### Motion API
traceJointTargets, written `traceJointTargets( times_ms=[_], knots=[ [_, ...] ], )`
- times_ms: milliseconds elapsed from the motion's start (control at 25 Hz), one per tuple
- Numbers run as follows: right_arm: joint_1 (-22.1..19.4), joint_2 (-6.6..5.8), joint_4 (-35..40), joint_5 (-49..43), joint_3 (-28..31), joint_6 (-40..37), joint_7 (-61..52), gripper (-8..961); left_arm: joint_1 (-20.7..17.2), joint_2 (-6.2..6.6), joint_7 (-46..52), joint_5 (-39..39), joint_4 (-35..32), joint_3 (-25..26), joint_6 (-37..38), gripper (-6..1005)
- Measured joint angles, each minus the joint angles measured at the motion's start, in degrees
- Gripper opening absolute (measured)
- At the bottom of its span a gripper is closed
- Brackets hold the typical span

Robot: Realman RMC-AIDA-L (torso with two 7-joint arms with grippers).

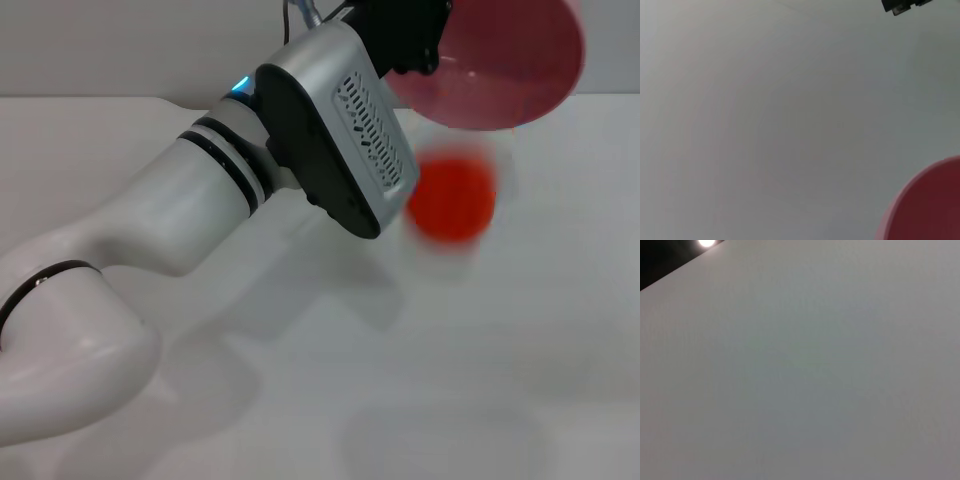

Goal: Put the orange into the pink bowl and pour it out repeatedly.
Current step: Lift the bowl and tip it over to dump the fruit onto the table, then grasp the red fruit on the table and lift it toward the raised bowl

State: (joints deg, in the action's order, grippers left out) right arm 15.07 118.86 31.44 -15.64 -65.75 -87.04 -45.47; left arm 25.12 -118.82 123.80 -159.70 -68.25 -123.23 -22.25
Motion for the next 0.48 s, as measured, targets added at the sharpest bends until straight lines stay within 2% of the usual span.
traceJointTargets(
  times_ms=[280, 480],
  knots=[
    [0.6, -0.04, -0.5, 0.1, -0.2, 0.0, 0.2, 528, 0.9, 0.26, 1.1, 4.3, 0.8, 0.1, -0.2, 45],
    [0.8, -0.04, -0.9, 0.0, -0.2, -0.1, 0.2, 528, 2.7, 0.67, 11.5, 6.7, -0.6, 2.4, 6.0, 45]
  ],
)
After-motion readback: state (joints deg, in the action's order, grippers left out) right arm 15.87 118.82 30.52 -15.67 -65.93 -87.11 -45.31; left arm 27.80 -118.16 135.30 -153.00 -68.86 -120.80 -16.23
